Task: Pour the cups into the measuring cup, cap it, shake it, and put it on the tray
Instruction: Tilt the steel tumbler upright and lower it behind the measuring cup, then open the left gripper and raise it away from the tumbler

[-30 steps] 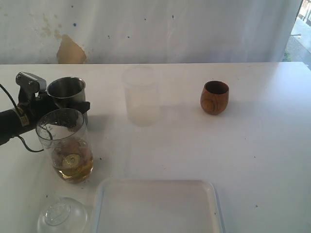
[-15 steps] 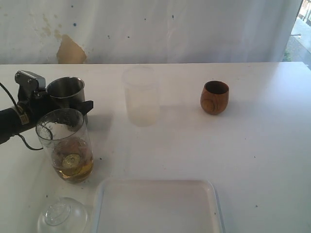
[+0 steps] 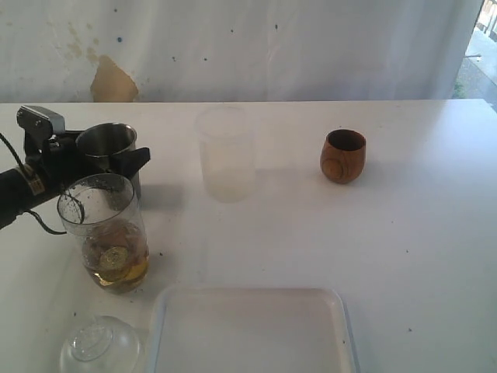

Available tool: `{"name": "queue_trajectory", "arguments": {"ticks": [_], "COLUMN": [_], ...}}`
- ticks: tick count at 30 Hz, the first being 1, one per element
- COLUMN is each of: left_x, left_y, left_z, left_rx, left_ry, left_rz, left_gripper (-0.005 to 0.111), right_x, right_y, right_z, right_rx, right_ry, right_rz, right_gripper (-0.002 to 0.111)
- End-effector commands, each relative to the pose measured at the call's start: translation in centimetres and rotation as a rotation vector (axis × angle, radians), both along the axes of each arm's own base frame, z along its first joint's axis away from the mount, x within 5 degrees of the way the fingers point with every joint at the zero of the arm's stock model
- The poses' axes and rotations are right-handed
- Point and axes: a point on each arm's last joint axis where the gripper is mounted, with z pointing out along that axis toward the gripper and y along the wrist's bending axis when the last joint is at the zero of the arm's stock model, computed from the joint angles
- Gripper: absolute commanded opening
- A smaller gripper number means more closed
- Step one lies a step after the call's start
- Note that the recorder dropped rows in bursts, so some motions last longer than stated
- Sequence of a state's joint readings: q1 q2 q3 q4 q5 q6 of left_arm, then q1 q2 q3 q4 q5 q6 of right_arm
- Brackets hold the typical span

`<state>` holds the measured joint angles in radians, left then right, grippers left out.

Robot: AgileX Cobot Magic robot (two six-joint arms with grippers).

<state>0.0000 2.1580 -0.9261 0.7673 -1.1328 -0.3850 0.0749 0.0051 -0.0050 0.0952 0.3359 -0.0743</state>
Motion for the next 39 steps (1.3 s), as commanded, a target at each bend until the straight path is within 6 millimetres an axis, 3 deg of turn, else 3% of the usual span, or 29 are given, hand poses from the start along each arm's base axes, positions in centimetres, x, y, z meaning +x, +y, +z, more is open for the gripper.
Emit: {"name": "queue_trajectory", "arguments": {"ticks": [1, 21, 27, 34, 39], "left_x": [0.1, 0.0, -0.7, -3.1, -5.8], "left_y": [0.1, 0.3, 0.5, 1.0, 3.1], "left_z": [0.5, 6.4, 10.9, 17.7, 21.7], "left_rx": [-0.028, -0.059, -0.096, -0.143, 0.011], "left_ry": [-0.023, -0.187, -0.237, -0.199, -0.014], "left_rz": [0.019, 0.044, 0.075, 0.134, 0.398], "left_gripper": [0.105, 0.105, 0.105, 0.105, 0.105], "right_x": [0.0, 0.0, 0.0, 0.0, 0.0], "right_y": [0.0, 0.0, 0.0, 0.0, 0.0], "right_z": [-0.1, -0.1, -0.1, -0.1, -0.1], "right_rx": [0.001, 0.001, 0.001, 0.001, 0.001], "right_ry": [0.000, 0.000, 0.000, 0.000, 0.000], "right_rz": [-0.005, -0.005, -0.005, -0.005, -0.005], "right_gripper": [0.000, 0.000, 0.000, 0.000, 0.000]}}
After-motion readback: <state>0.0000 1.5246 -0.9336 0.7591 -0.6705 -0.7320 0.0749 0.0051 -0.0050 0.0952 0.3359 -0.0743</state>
